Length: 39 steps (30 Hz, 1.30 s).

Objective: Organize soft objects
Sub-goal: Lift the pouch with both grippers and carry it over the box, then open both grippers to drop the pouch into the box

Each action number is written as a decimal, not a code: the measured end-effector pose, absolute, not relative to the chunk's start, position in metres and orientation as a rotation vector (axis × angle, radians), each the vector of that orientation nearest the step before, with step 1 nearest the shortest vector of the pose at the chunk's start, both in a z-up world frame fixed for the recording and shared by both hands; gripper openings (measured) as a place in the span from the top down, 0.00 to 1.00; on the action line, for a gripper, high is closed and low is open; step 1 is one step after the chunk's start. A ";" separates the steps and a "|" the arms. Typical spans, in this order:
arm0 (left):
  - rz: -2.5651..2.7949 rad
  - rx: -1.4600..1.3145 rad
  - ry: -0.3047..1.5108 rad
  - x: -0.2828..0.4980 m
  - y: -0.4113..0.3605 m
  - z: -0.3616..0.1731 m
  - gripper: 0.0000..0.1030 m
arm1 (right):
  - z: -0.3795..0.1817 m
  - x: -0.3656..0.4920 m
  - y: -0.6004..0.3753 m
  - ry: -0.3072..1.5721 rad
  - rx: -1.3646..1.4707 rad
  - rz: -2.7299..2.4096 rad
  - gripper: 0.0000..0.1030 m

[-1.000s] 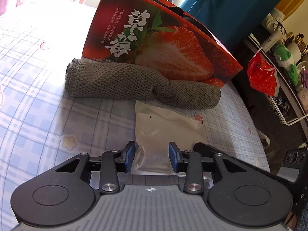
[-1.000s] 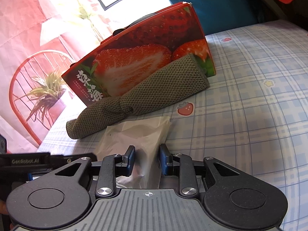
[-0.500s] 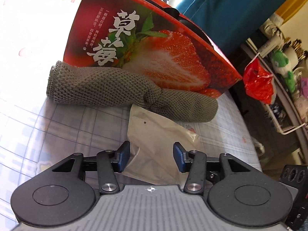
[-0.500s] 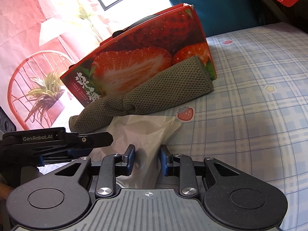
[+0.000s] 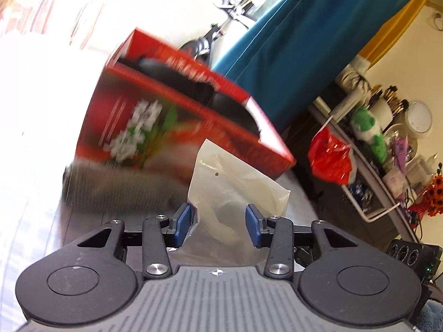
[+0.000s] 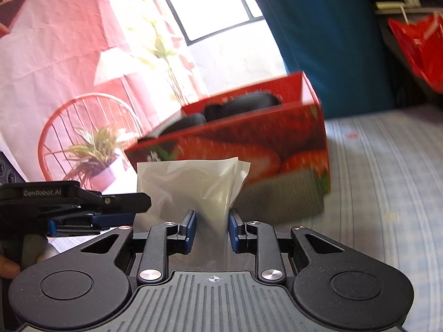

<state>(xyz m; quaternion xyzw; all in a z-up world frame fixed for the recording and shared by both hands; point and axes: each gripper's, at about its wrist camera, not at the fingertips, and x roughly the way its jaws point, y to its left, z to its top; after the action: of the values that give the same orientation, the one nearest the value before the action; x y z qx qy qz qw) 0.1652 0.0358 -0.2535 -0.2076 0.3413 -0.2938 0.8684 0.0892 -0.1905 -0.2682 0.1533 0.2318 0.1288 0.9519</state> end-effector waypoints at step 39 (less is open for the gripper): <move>-0.401 -0.034 0.697 0.351 -0.034 -0.193 0.67 | -0.221 0.342 -0.177 0.655 0.070 0.053 0.67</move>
<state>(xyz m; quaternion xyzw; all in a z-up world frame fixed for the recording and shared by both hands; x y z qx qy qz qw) 0.3506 -0.0335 -0.1928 -0.0164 0.3390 -0.1951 0.9202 0.3416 -0.1774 -0.2213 0.0345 0.3214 0.0260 0.9460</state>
